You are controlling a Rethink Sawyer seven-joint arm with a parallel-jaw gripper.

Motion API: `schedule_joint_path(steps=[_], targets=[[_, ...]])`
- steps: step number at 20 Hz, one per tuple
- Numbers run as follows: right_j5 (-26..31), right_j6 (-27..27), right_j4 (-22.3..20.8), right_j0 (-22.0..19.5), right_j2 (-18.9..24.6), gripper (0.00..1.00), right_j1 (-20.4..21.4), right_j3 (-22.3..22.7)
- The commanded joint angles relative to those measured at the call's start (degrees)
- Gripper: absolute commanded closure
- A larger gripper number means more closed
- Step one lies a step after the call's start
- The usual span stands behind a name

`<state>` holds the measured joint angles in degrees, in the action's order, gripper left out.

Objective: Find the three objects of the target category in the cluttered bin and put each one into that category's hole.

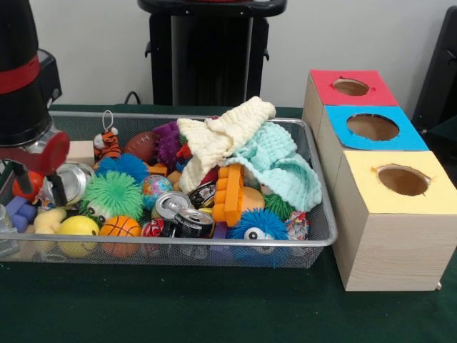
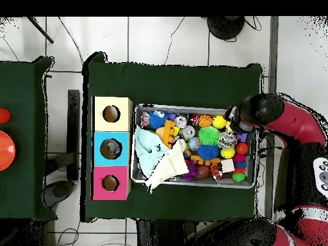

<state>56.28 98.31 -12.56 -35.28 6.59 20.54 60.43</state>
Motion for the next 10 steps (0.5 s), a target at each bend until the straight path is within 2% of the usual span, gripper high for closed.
schedule_joint_path(steps=[1,3,10], targets=[[8.7,4.6,-1.0,2.9,-1.5,0.00,-1.1,-4.0],[10.8,4.9,1.1,2.8,-0.9,0.00,-1.1,-2.4],[8.4,6.8,2.4,4.0,-1.3,0.00,0.8,2.1]])
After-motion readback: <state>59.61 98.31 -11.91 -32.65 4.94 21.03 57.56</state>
